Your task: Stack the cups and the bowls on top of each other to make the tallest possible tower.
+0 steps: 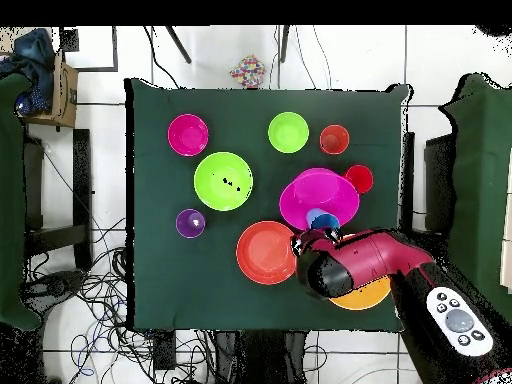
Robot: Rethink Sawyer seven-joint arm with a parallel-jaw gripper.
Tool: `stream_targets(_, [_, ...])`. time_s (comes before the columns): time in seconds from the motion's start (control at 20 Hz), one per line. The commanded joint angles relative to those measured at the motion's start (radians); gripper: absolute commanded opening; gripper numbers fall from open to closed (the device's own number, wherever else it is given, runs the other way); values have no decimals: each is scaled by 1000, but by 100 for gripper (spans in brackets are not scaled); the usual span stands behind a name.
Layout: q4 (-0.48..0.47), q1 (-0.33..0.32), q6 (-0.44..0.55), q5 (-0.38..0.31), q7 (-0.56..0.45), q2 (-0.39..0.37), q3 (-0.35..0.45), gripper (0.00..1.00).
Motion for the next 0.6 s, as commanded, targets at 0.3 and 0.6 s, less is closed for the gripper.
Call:
stream_targets(0.3, [104, -14, 210, 143, -288, -118, 127, 0])
stream_targets(0.6, [137, -27, 244, 191, -282, -173, 169, 0])
